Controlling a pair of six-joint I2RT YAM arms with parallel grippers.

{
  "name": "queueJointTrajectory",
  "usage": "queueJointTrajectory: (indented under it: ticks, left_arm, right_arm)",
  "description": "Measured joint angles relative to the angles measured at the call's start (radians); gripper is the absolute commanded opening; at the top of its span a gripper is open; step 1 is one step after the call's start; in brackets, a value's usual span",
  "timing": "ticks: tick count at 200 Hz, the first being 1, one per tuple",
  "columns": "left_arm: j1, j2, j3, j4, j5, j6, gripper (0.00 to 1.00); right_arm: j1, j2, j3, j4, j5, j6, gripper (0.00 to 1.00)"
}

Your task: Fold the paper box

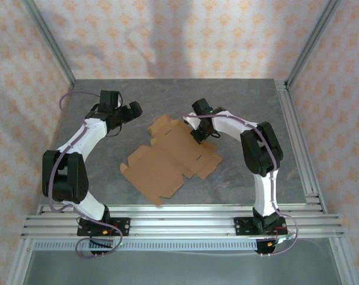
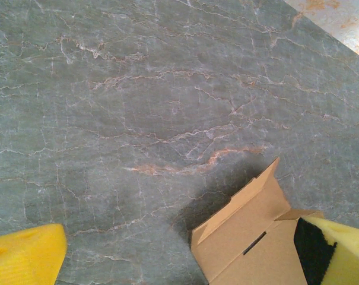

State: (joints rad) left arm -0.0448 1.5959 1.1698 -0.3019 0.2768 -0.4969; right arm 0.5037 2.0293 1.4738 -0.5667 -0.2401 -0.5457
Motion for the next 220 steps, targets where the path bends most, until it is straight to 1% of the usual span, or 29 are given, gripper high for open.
queueJointTrajectory:
  ticks: [36, 60, 121, 141, 170, 220]
  left_arm:
    - [0.0, 0.0, 0.0, 0.0, 0.0, -0.002, 1.0]
    - [0.002, 0.0, -0.002, 0.001, 0.0, -0.004, 1.0]
    - [0.035, -0.003, -0.015, 0.026, 0.004, -0.023, 1.0]
    - [0.043, -0.002, -0.015, 0.04, 0.005, -0.024, 1.0]
    - [0.061, 0.01, -0.003, 0.056, 0.013, -0.027, 1.0]
    - [0.072, 0.103, 0.067, 0.092, 0.015, -0.026, 1.0]
  right_arm:
    - [0.043, -0.073, -0.063, 0.092, 0.183, -0.06, 0.0]
    - [0.07, -0.113, -0.091, 0.161, 0.283, -0.109, 0.0]
    - [0.117, -0.214, -0.202, 0.393, 0.506, -0.327, 0.0]
    - [0.136, -0.233, -0.259, 0.517, 0.577, -0.417, 0.0]
    - [0.171, -0.238, -0.356, 0.74, 0.684, -0.56, 0.0]
    - [0.207, -0.224, -0.447, 1.074, 0.784, -0.738, 0.0]
